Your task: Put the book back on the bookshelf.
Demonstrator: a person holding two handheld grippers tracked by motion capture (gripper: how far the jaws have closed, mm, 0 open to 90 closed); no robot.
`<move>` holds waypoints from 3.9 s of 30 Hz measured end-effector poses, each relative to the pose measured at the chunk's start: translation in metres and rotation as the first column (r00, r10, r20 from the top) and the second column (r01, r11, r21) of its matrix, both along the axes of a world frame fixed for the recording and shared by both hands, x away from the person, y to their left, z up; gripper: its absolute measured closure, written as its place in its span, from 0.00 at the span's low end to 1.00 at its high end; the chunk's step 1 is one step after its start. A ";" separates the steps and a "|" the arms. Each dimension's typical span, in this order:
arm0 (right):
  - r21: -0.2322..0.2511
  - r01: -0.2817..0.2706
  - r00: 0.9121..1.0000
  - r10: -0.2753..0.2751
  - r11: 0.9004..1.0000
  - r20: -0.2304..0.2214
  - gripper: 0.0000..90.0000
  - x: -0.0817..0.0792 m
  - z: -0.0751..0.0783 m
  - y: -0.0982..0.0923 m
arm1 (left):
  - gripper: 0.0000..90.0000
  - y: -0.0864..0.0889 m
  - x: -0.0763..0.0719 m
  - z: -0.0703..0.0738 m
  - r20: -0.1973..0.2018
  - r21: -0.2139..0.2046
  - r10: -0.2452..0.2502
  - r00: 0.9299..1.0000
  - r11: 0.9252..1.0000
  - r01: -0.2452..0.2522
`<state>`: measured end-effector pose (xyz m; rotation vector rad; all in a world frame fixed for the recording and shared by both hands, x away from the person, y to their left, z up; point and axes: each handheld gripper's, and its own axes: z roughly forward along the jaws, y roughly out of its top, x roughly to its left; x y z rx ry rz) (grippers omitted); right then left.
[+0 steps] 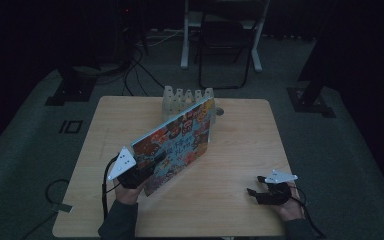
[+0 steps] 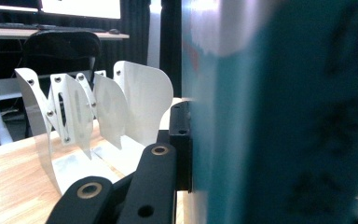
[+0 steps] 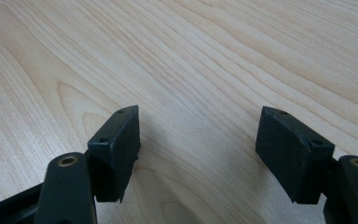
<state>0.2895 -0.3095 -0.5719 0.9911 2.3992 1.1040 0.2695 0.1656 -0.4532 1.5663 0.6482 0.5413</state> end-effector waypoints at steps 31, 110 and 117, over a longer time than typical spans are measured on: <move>0.001 -0.001 1.000 0.001 1.000 -0.001 0.33 0.000 0.000 0.000 | 0.90 0.006 -0.005 0.003 0.006 -0.011 0.093 0.996 0.996 -0.093; 0.002 -0.001 1.000 0.001 1.000 -0.002 0.33 0.000 0.000 0.000 | 0.90 0.019 -0.005 0.005 -0.007 0.014 0.305 0.952 0.952 -0.305; 0.002 -0.001 1.000 0.001 1.000 -0.002 0.33 0.000 0.000 0.000 | 0.90 0.017 -0.004 0.005 -0.008 0.019 0.328 0.945 0.945 -0.327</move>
